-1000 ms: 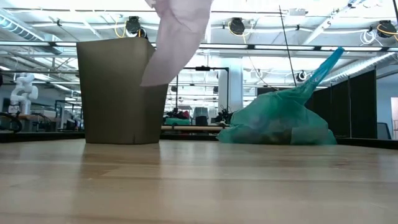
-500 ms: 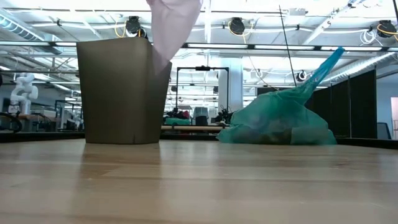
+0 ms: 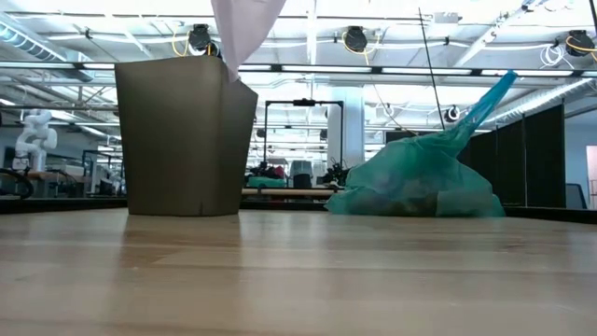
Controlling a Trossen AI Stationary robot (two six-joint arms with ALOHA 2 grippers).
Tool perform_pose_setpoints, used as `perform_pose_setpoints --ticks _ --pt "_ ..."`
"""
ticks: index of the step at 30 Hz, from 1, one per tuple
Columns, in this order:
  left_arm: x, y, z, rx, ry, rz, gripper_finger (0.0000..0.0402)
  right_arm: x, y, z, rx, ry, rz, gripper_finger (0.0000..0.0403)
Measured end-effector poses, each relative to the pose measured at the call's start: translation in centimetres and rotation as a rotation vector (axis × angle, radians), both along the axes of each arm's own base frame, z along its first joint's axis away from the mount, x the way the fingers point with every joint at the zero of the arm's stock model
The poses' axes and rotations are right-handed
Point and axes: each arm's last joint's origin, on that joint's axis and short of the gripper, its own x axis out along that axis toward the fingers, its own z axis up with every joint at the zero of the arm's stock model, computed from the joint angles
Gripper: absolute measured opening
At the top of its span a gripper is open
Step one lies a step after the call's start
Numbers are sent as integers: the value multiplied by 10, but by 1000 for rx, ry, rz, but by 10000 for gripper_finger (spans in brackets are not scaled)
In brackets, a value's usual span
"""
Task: Place trash/remove bag and relplace
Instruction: Put the pink trash bag into the trash bin
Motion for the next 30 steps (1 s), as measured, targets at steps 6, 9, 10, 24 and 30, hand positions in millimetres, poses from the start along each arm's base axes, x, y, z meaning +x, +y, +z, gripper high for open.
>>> perform_pose_setpoints --ticks 6,9,10,24,30 --pt "7 -1 6 -2 25 63 0 16 -14 -9 35 -69 61 0" --pt "7 -2 7 3 35 73 0 27 -23 -17 46 -98 93 0" --pt "6 -2 8 4 33 73 0 31 -27 -20 46 -107 102 0" --pt "1 -6 -2 -109 64 46 0 55 -42 -36 184 -54 249 0" --pt "4 -6 -17 -216 102 24 0 61 -44 -51 330 66 300 0"
